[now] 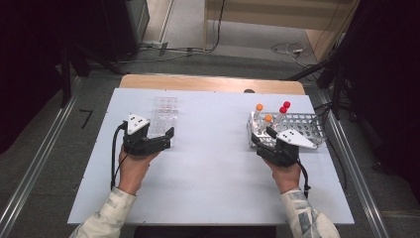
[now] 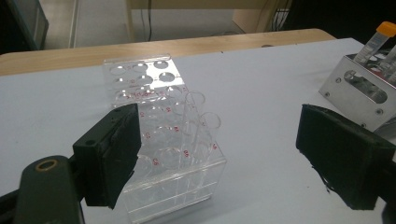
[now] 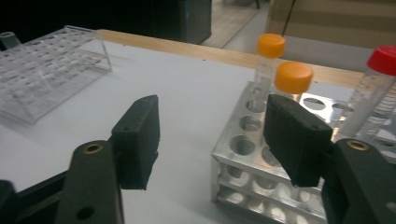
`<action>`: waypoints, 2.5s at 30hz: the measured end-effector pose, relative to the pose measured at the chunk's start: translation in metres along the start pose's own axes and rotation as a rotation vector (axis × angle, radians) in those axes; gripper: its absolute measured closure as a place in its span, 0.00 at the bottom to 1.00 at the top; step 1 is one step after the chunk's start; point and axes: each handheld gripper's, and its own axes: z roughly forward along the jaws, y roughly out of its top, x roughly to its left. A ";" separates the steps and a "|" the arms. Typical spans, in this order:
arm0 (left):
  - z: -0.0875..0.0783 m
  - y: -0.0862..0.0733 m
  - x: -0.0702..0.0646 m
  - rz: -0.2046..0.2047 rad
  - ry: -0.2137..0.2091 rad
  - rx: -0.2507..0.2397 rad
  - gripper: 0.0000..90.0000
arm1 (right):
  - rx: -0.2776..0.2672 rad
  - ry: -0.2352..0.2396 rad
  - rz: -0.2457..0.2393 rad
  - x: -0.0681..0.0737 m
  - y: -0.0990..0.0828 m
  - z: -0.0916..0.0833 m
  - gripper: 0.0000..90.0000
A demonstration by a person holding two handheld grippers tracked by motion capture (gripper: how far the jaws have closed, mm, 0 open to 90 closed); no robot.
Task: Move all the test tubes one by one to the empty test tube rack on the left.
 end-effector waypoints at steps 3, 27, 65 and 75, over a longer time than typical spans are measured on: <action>0.000 0.000 -0.001 0.002 0.000 0.000 0.16 | 0.004 -0.036 -0.003 -0.005 0.000 0.004 0.30; 0.001 0.000 -0.003 -0.002 -0.012 0.004 0.16 | 0.024 -0.144 0.050 -0.030 -0.007 0.039 0.54; 0.000 0.001 -0.008 0.002 -0.031 -0.001 0.17 | -0.094 -0.116 0.056 -0.026 0.033 0.001 0.79; 0.000 0.001 -0.009 0.003 -0.033 -0.001 0.17 | -0.103 -0.051 0.037 -0.008 0.037 -0.001 0.79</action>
